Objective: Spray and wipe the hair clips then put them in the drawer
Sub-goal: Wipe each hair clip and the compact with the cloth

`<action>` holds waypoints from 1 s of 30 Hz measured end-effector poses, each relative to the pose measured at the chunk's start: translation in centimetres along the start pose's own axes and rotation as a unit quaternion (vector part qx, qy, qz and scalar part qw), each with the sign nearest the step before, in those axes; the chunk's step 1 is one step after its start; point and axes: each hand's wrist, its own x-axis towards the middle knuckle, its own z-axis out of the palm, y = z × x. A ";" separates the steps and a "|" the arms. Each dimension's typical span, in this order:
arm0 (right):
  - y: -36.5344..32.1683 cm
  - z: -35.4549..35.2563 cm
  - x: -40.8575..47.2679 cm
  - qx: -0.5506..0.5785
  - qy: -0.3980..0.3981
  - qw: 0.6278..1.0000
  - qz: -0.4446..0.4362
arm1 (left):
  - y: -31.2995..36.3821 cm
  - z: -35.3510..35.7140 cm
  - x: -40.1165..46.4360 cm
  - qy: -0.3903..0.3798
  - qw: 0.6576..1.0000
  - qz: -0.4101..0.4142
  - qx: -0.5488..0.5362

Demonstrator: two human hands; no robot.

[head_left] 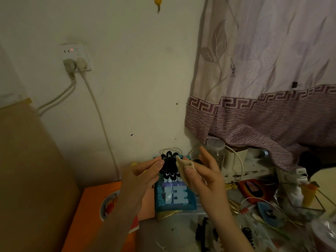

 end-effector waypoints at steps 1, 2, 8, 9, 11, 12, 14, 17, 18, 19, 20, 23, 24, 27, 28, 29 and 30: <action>-0.1 0.0 0.3 -0.011 0.006 1.000 -0.009 | 0.0 0.1 -0.1 0.000 1.000 0.001 0.000; -0.1 0.2 0.5 -0.025 0.004 1.000 -0.016 | -0.1 0.2 -0.1 -0.002 1.000 0.004 -0.001; 0.8 1.0 0.0 -0.121 -0.024 0.992 -0.034 | -0.8 0.2 0.1 -0.011 1.000 0.000 -0.025; 0.8 1.1 -0.2 -0.124 -0.030 0.991 -0.038 | -1.0 0.0 0.2 -0.007 1.000 -0.007 -0.027; 0.9 1.0 -0.6 -0.126 -0.048 0.990 -0.039 | -1.2 -0.2 0.4 -0.002 1.000 -0.016 -0.025; 0.9 0.9 -0.7 -0.130 -0.059 0.989 -0.035 | -1.2 -0.3 0.5 0.000 1.000 -0.017 -0.025; 0.8 0.7 -0.8 -0.139 -0.084 0.987 -0.021 | -1.3 -0.5 0.7 0.004 0.999 -0.018 -0.026; 0.5 0.2 -0.9 -0.119 -0.099 0.988 -0.003 | -1.1 -0.8 1.0 0.006 1.000 -0.016 -0.016; 0.2 0.0 -0.8 -0.092 -0.094 0.991 0.006 | -1.0 -0.9 1.1 0.003 1.000 -0.015 -0.013; -0.1 -0.3 -0.5 -0.056 -0.086 0.995 0.019 | -0.9 -1.1 1.3 -0.003 1.000 -0.016 -0.011; -0.2 -0.6 -0.2 -0.018 -0.075 0.997 0.031 | -0.8 -1.2 1.3 -0.010 1.000 -0.019 -0.008; -0.4 -1.9 1.4 0.071 -0.043 0.995 0.054 | -0.8 -1.5 1.5 -0.030 0.999 -0.031 0.003; -0.4 -2.3 2.0 0.087 -0.036 0.994 0.056 | -0.9 -1.6 1.5 -0.038 0.999 -0.033 0.005; -0.3 -3.0 3.8 0.090 -0.023 0.994 0.059 | -1.0 -1.6 1.5 -0.071 0.997 -0.033 0.016; -0.2 -3.0 4.3 0.076 -0.029 0.995 0.063 | -1.1 -1.5 1.5 -0.079 0.996 -0.031 0.028; -0.1 -2.9 4.7 0.061 -0.044 0.995 0.069 | -1.1 -1.4 1.5 -0.086 0.995 -0.028 0.040; -0.1 -2.9 5.1 0.047 -0.073 0.994 0.074 | -1.1 -1.4 1.5 -0.094 0.994 -0.026 0.047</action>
